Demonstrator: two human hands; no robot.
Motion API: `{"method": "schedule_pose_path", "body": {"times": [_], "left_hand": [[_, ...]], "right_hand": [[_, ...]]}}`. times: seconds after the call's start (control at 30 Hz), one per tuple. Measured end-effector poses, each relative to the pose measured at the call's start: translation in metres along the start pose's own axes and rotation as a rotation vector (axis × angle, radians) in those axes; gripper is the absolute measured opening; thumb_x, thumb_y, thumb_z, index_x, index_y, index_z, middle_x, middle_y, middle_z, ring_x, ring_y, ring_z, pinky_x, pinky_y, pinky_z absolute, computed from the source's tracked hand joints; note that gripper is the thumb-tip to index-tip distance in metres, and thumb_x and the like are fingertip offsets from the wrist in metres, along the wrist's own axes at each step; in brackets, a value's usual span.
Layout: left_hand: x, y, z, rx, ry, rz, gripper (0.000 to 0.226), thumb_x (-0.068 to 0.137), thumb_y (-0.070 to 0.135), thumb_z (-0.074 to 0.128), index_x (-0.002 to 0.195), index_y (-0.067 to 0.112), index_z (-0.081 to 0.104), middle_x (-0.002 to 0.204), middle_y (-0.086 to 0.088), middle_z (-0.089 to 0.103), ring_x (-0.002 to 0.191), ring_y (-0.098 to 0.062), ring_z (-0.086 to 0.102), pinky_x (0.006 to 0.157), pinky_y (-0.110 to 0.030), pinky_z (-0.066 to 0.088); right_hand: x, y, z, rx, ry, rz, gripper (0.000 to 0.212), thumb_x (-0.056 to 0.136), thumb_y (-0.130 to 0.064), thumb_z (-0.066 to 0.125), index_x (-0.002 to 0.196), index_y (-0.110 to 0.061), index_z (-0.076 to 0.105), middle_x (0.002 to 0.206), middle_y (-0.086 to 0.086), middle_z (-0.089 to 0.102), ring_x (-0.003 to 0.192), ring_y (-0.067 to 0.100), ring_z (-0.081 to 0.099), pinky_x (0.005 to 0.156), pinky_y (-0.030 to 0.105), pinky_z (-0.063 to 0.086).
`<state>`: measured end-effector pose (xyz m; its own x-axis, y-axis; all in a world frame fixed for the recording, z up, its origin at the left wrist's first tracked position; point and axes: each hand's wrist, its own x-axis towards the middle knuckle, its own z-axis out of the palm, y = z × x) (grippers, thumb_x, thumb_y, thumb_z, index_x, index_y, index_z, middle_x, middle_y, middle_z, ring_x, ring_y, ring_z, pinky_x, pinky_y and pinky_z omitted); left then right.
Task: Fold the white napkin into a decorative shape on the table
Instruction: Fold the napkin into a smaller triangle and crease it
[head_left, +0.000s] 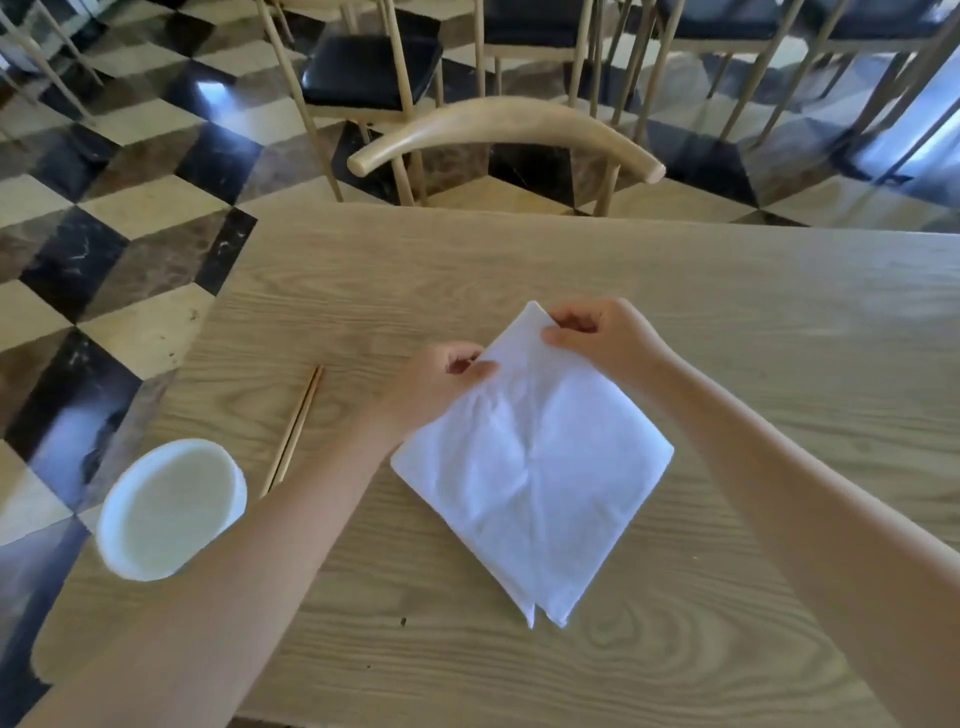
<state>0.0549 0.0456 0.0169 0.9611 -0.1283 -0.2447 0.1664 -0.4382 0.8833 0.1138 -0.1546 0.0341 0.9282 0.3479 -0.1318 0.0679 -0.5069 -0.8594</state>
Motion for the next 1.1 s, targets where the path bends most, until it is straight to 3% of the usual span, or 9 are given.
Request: {"method": "schedule_pose_path", "body": {"times": [0.17, 0.33, 0.43, 0.5, 0.6, 0.7, 0.87, 0.97, 1.1], "left_hand": [[0.067, -0.018, -0.003, 0.079, -0.028, -0.119, 0.027, 0.091, 0.025, 0.055, 0.074, 0.005, 0.059, 0.067, -0.003, 0.048, 0.061, -0.012, 0.044, 0.056, -0.026, 0.031], [0.076, -0.022, -0.008, -0.009, 0.054, -0.204, 0.014, 0.087, 0.023, 0.063, 0.099, 0.015, 0.065, 0.079, 0.007, 0.064, 0.064, 0.000, 0.057, 0.051, -0.007, 0.039], [0.050, -0.033, -0.021, 0.150, 0.078, -0.277, 0.031, 0.078, 0.034, 0.072, 0.104, 0.019, 0.061, 0.089, 0.001, 0.066, 0.078, -0.010, 0.062, 0.060, -0.019, 0.043], [0.025, -0.039, -0.027, 0.234, 0.048, -0.363, 0.035, 0.074, 0.036, 0.075, 0.102, 0.021, 0.058, 0.089, 0.002, 0.064, 0.081, -0.013, 0.062, 0.061, -0.025, 0.044], [0.001, -0.042, -0.021, 0.149, 0.075, -0.385, 0.022, 0.077, 0.017, 0.073, 0.093, 0.017, 0.059, 0.085, -0.001, 0.064, 0.072, -0.016, 0.065, 0.059, -0.032, 0.055], [-0.001, -0.046, -0.020, 0.144, 0.115, -0.340, 0.012, 0.077, 0.007, 0.068, 0.085, 0.013, 0.062, 0.078, -0.004, 0.066, 0.060, -0.017, 0.064, 0.056, -0.028, 0.053], [-0.002, -0.045, -0.026, 0.073, 0.062, -0.294, 0.013, 0.079, -0.001, 0.064, 0.090, 0.005, 0.066, 0.079, -0.008, 0.068, 0.063, -0.016, 0.062, 0.050, -0.015, 0.051], [-0.002, -0.046, -0.028, 0.074, 0.061, -0.268, 0.015, 0.079, -0.003, 0.062, 0.093, 0.002, 0.066, 0.086, -0.014, 0.069, 0.064, -0.016, 0.062, 0.052, -0.016, 0.052], [-0.003, -0.050, -0.028, 0.095, 0.054, -0.248, 0.020, 0.080, 0.000, 0.061, 0.095, 0.011, 0.066, 0.090, -0.010, 0.069, 0.078, -0.025, 0.067, 0.067, -0.032, 0.057]], "right_hand": [[0.068, 0.042, 0.011, -0.065, 0.038, 0.096, 0.012, 0.082, -0.018, 0.064, 0.086, -0.008, 0.070, 0.075, 0.004, 0.060, 0.068, 0.014, 0.050, 0.058, 0.025, 0.037], [0.077, 0.051, 0.008, -0.117, 0.050, 0.109, 0.011, 0.085, -0.019, 0.061, 0.090, -0.014, 0.069, 0.077, 0.003, 0.060, 0.069, 0.012, 0.051, 0.050, 0.011, 0.037], [0.042, 0.061, -0.008, -0.221, -0.010, 0.167, 0.019, 0.085, -0.026, 0.062, 0.089, -0.008, 0.066, 0.078, 0.016, 0.060, 0.067, 0.016, 0.051, 0.055, 0.022, 0.039], [0.010, 0.070, -0.022, -0.301, -0.076, 0.253, 0.022, 0.083, -0.031, 0.065, 0.084, -0.009, 0.066, 0.076, 0.013, 0.060, 0.070, 0.019, 0.051, 0.060, 0.029, 0.037], [-0.026, 0.074, -0.036, -0.280, -0.120, 0.368, 0.013, 0.080, -0.026, 0.068, 0.080, -0.013, 0.066, 0.073, 0.005, 0.062, 0.064, 0.017, 0.055, 0.061, 0.029, 0.041], [-0.039, 0.075, -0.037, -0.168, -0.073, 0.448, 0.010, 0.078, -0.016, 0.069, 0.084, -0.008, 0.067, 0.071, 0.006, 0.064, 0.053, 0.015, 0.059, 0.060, 0.026, 0.047], [-0.044, 0.074, -0.031, 0.027, -0.005, 0.486, 0.014, 0.077, -0.002, 0.068, 0.090, -0.006, 0.068, 0.083, 0.011, 0.068, 0.061, 0.014, 0.062, 0.052, 0.013, 0.049], [-0.051, 0.075, -0.025, -0.003, 0.044, 0.473, 0.021, 0.075, 0.002, 0.068, 0.095, -0.004, 0.066, 0.095, 0.022, 0.069, 0.068, 0.021, 0.063, 0.062, 0.020, 0.052], [-0.055, 0.073, -0.020, -0.058, 0.063, 0.451, 0.026, 0.074, 0.001, 0.069, 0.098, -0.005, 0.065, 0.099, 0.023, 0.068, 0.071, 0.023, 0.060, 0.071, 0.033, 0.051]]}}
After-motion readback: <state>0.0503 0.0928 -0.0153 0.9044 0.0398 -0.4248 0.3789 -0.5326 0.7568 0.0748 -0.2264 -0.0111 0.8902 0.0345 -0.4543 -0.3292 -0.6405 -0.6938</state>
